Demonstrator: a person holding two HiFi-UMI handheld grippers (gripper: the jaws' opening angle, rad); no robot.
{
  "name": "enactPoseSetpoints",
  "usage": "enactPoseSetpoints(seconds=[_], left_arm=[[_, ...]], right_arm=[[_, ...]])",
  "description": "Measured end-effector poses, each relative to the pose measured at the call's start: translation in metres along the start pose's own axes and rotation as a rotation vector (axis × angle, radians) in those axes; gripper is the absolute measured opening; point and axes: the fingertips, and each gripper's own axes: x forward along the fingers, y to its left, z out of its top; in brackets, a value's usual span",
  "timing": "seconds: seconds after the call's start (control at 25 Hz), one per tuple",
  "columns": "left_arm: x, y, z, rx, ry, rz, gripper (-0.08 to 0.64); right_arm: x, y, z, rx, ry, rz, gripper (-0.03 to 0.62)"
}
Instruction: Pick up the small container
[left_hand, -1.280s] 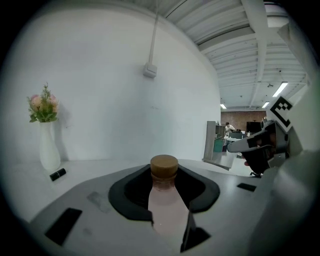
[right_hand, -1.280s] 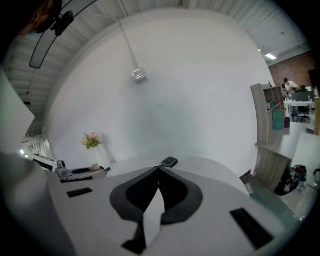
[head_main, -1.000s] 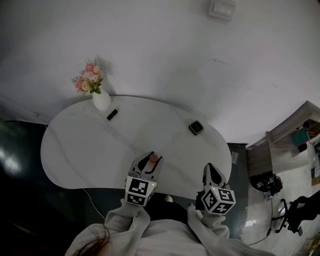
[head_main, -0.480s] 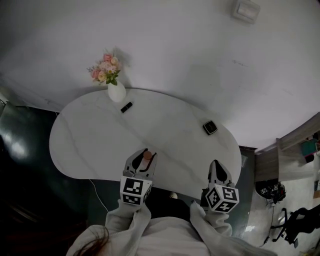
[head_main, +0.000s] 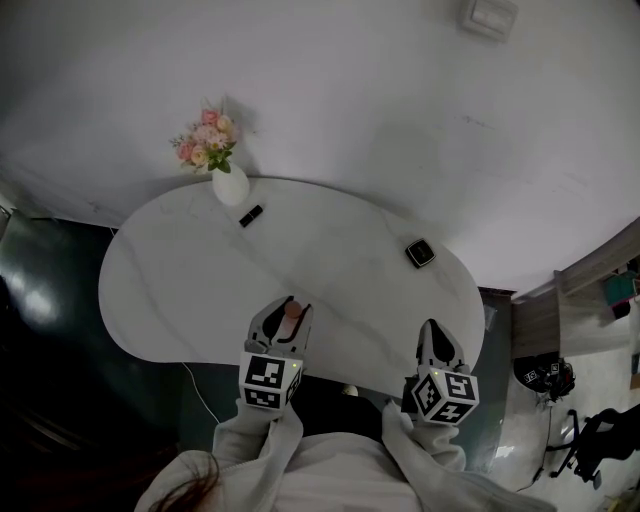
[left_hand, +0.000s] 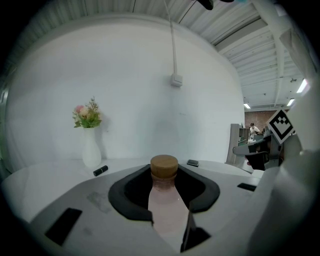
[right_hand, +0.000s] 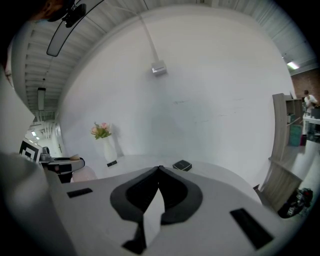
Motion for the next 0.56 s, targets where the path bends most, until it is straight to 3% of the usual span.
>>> enactPoseSetpoints(seconds=[0.56], left_arm=[[0.014, -0.008, 0.004, 0.0, 0.004, -0.029, 0.136]], right_arm=[[0.005, -0.005, 0.001, 0.004, 0.01, -0.003, 0.049]])
